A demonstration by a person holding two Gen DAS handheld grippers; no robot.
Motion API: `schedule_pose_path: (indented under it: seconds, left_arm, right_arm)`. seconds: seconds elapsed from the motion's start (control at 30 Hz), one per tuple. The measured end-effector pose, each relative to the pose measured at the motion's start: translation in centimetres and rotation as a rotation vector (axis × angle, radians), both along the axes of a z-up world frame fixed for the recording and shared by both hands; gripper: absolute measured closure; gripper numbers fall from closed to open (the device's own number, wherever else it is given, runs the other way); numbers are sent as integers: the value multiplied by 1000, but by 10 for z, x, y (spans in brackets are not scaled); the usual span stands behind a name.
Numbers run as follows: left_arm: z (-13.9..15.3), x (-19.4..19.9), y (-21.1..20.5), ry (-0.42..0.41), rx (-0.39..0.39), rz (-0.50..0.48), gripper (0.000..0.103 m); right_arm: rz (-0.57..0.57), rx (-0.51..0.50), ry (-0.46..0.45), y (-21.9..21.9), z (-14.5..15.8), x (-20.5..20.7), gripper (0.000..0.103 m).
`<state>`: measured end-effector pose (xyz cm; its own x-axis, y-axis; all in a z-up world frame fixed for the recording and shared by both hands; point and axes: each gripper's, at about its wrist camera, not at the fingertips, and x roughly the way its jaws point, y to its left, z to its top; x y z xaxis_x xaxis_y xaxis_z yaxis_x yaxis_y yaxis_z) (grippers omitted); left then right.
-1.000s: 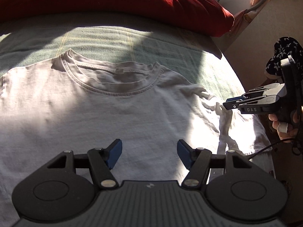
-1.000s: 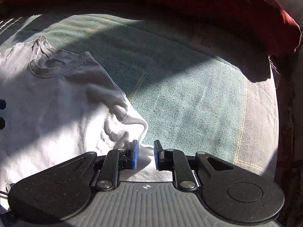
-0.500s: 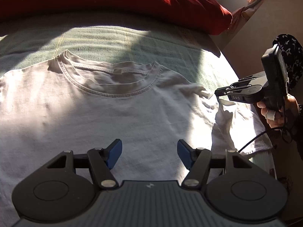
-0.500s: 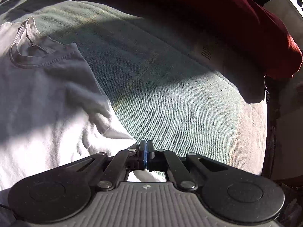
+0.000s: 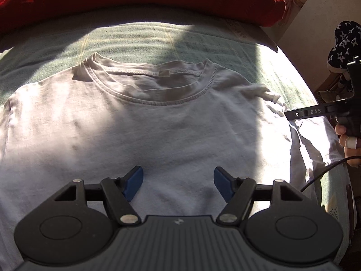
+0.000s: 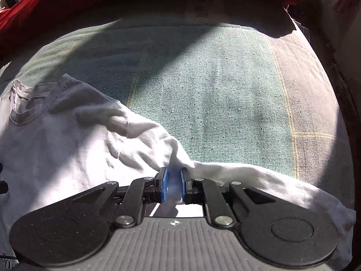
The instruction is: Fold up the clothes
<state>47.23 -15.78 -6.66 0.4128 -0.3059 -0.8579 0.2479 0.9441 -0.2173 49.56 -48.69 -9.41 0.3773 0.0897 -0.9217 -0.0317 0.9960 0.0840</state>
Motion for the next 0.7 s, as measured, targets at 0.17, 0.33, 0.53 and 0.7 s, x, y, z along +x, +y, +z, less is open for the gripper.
schedule_pose_path:
  seconds: [0.17, 0.33, 0.53, 0.7]
  left_arm:
    - [-1, 24, -5, -41, 60, -44, 31]
    - [17, 19, 8, -65, 72, -19, 31]
    - [-2, 0, 40, 29, 62, 97, 29]
    - [-10, 19, 37, -15, 71, 76, 15]
  right_arm:
    - [-97, 18, -50, -18, 6, 41, 88]
    - [-48, 102, -91, -13, 48, 14, 64]
    - [22, 158, -1, 27, 21, -15, 59]
    - [-22, 102, -65, 34, 3, 12, 59]
